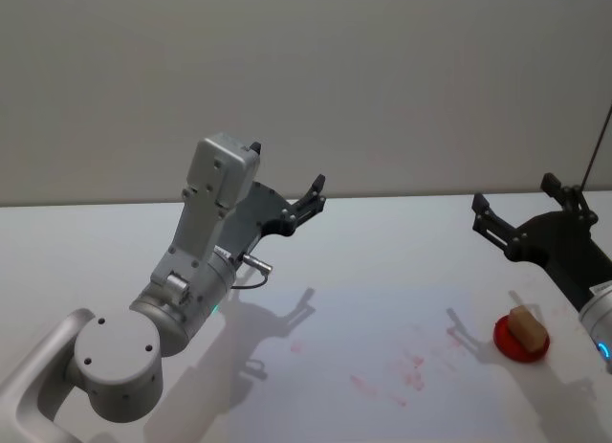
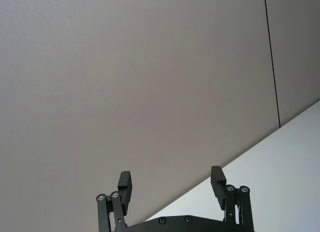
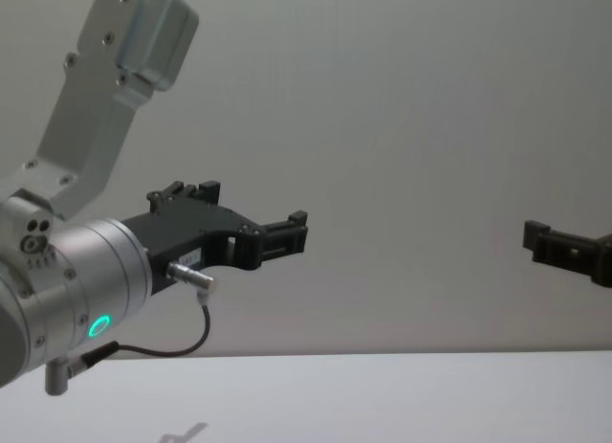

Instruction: Use the one hand to pick up the stamp and affix it onto the A4 paper.

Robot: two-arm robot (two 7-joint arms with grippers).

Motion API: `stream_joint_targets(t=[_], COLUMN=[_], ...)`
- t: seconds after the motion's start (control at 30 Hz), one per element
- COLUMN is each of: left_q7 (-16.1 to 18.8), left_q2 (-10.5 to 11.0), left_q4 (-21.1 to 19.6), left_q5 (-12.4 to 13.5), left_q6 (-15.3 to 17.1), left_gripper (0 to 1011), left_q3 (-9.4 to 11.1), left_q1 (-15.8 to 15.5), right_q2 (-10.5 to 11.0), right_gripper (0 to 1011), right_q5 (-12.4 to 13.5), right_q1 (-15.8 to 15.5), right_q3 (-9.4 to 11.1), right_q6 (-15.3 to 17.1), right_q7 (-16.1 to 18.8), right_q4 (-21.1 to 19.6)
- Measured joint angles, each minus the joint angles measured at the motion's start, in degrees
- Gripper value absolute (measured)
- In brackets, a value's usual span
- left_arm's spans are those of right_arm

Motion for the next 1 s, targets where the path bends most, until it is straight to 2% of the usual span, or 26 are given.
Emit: stream_joint_targets(t=[1.0], left_q7=[0.0], left_q2=[0.0], left_q4=[0.0], left_q5=[0.0], left_q6=[0.0], left_gripper=[1001], left_q3=[0.0], left_q1=[0.0], right_q2=[0.2], right_gripper=[1001], right_q5=[-0.6], right_q1=[-0.2], right_q3=[0.2], right_q6=[0.7], right_q7=[-0.4], right_q4=[0.1])
